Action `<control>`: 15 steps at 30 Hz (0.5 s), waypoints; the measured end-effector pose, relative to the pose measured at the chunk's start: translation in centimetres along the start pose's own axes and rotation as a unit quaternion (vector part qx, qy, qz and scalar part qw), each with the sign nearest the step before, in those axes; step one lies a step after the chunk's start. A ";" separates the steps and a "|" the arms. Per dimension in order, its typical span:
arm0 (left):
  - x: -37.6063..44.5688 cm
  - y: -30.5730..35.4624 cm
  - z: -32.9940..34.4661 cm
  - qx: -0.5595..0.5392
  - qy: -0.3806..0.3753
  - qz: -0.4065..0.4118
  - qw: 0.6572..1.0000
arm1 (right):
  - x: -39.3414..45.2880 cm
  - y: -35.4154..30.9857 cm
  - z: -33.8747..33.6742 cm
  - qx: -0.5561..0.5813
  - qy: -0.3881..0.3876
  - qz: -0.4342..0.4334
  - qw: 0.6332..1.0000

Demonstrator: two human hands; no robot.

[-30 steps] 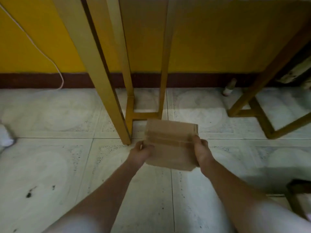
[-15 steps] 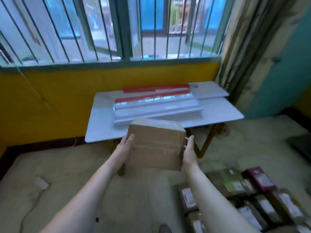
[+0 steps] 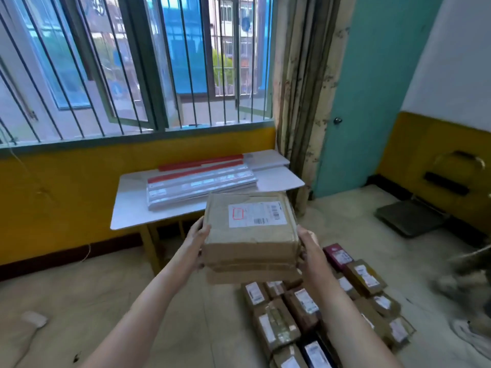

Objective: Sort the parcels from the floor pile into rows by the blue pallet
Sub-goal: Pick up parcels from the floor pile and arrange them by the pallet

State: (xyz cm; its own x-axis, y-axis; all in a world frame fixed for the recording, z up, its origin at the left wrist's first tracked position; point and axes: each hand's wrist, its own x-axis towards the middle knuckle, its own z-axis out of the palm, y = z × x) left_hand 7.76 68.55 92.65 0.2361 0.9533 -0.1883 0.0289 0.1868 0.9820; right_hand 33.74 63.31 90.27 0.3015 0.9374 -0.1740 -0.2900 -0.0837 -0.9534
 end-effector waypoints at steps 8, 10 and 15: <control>-2.1 -3.8 12.5 0.058 0.021 -0.019 0.998 | -0.3 1.1 -14.8 -0.019 -0.023 0.078 0.997; -2.4 -4.9 16.7 0.052 0.029 -0.043 0.997 | -0.4 0.9 -19.3 -0.039 -0.029 0.095 0.994; -2.0 -8.9 24.8 0.061 0.018 -0.098 0.993 | 1.3 1.9 -28.4 -0.091 -0.022 0.160 0.983</control>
State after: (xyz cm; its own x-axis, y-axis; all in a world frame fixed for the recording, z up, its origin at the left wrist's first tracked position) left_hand 31.15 59.13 84.72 0.1797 0.9099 -0.3738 0.1890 0.3410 0.9209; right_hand 59.40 54.75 81.17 0.1806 0.8662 -0.4659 -0.1959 -0.4325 -0.8801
